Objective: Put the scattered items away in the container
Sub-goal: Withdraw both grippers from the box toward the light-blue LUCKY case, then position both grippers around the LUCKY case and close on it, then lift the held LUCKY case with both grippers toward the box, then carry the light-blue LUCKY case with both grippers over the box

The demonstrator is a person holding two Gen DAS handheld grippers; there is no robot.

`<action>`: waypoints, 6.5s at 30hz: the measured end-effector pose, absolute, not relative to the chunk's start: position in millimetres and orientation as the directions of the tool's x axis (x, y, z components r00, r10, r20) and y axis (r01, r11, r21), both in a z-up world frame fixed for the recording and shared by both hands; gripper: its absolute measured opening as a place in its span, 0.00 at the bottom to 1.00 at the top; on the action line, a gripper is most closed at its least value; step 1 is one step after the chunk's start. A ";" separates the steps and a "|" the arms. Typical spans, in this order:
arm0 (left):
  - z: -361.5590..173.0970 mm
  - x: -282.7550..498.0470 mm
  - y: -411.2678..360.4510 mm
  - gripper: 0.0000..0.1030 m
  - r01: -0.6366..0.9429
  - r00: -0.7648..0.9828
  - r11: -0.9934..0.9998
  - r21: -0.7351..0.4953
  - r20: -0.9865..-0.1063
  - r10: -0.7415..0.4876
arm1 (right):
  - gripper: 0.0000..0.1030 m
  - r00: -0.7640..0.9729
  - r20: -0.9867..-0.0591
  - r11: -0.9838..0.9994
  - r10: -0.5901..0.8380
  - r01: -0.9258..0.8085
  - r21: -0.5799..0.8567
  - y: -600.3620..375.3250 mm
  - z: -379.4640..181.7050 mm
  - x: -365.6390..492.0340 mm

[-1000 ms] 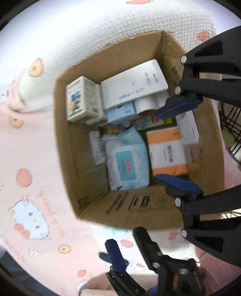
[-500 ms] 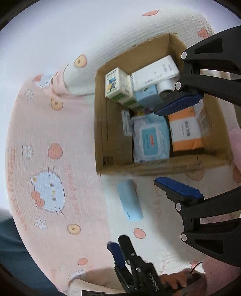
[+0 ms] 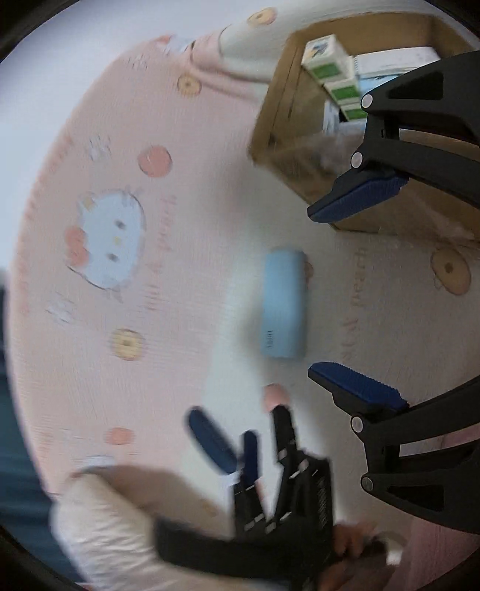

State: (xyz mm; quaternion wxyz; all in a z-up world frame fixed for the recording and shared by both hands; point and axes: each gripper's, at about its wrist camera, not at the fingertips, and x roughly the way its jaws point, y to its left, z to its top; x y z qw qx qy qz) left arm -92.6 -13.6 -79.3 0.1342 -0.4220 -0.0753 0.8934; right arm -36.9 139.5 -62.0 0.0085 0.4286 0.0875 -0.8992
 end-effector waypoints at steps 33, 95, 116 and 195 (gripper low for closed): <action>-186.9 -215.4 -20.3 0.12 -0.168 -0.387 -0.920 -0.353 -0.835 0.391 | 0.17 -0.484 -0.875 -0.989 -0.016 -0.121 0.085 154.6 -220.5 -125.8; -202.2 -174.5 -20.0 0.34 0.081 -0.394 -0.711 -0.699 -0.677 0.621 | 0.57 -0.442 -0.883 -0.956 -0.155 -0.160 0.248 137.2 -223.4 -111.2; -62.3 -132.4 -12.6 0.24 -0.127 -0.577 -0.720 -0.682 -0.540 0.613 | 0.57 -0.653 -0.754 -0.981 -0.067 -0.094 0.169 139.1 -90.0 -71.5; -193.9 -138.7 -21.5 0.36 0.115 -0.341 -0.614 -0.781 -0.611 0.714 | 0.57 -0.390 -0.914 -0.987 -0.111 -0.064 0.147 130.9 -194.5 -59.1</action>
